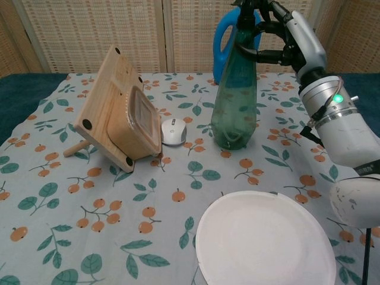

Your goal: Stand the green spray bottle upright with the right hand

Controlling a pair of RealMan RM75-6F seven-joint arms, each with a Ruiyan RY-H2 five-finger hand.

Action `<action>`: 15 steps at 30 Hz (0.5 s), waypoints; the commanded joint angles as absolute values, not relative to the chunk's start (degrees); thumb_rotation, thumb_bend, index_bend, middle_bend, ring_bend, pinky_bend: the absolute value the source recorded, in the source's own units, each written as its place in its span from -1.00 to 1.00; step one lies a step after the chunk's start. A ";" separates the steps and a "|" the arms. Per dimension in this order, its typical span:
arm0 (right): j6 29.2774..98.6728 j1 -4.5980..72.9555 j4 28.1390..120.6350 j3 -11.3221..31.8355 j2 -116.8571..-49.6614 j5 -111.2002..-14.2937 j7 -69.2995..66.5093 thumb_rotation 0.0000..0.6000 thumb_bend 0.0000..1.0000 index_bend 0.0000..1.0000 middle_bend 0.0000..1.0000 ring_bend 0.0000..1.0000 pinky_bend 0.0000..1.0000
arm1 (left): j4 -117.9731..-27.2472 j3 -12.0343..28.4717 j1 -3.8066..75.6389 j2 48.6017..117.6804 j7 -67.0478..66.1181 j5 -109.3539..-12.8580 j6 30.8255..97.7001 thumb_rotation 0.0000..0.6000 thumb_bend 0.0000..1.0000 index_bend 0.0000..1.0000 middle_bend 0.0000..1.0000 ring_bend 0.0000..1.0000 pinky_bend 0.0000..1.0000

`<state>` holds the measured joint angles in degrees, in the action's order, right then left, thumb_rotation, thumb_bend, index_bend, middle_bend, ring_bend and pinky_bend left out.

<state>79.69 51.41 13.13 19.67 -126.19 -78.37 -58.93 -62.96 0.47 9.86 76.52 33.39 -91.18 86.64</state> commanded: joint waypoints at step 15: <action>81.03 51.23 12.35 17.52 -126.81 -79.19 -58.71 1.00 -1.00 -0.66 0.09 -0.60 -0.88 | -63.25 0.25 9.70 76.18 34.04 -91.59 87.44 1.00 -0.48 -1.00 -1.00 -1.00 -1.00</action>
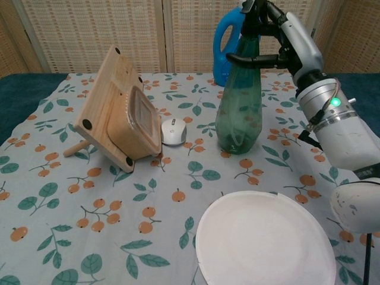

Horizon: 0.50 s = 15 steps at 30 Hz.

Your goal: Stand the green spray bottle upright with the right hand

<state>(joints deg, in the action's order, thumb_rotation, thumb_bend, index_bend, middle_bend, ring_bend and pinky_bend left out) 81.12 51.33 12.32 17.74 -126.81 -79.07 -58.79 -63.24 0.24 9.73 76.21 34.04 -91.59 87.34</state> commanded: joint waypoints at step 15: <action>78.77 49.47 13.21 14.97 -125.40 -80.36 -57.57 1.00 -1.00 -1.00 -0.40 -0.95 -1.00 | -63.72 0.02 9.73 76.05 33.35 -91.75 87.39 1.00 -0.48 -1.00 -1.00 -1.00 -1.00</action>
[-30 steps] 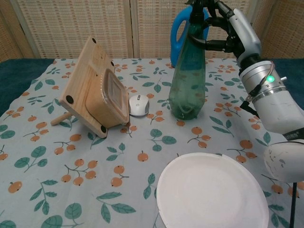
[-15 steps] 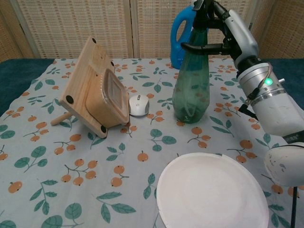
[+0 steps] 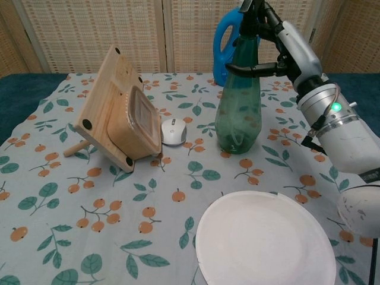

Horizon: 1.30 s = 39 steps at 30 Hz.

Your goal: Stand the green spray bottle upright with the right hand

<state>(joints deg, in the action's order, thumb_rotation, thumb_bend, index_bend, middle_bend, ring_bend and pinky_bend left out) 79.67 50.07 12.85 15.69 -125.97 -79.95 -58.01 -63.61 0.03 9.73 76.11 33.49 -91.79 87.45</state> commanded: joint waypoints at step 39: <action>74.47 44.97 25.40 14.20 -117.82 -81.00 -46.98 1.00 -1.00 -1.00 -0.88 -1.00 -1.00 | -64.23 0.20 9.54 75.79 33.19 -91.42 87.63 1.00 -0.48 -1.00 -1.00 -1.00 -1.00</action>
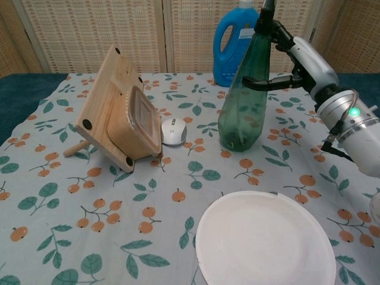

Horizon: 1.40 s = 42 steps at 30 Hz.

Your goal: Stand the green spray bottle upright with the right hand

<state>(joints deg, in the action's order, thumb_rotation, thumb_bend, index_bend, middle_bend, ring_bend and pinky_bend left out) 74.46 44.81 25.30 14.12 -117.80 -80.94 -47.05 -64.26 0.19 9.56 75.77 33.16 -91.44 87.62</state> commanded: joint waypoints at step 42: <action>75.95 44.23 30.18 14.98 -115.90 -81.27 -46.61 1.00 -1.00 -1.00 -0.88 -1.00 -1.00 | -63.99 -0.14 9.70 75.92 33.11 -91.75 87.25 1.00 -0.48 -0.99 -1.00 -1.00 -1.00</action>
<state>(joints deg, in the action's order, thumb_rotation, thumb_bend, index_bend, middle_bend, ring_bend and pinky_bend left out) 76.00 44.29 30.13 15.02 -115.96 -81.28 -46.60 -63.99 -0.13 9.70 75.91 33.12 -91.74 87.24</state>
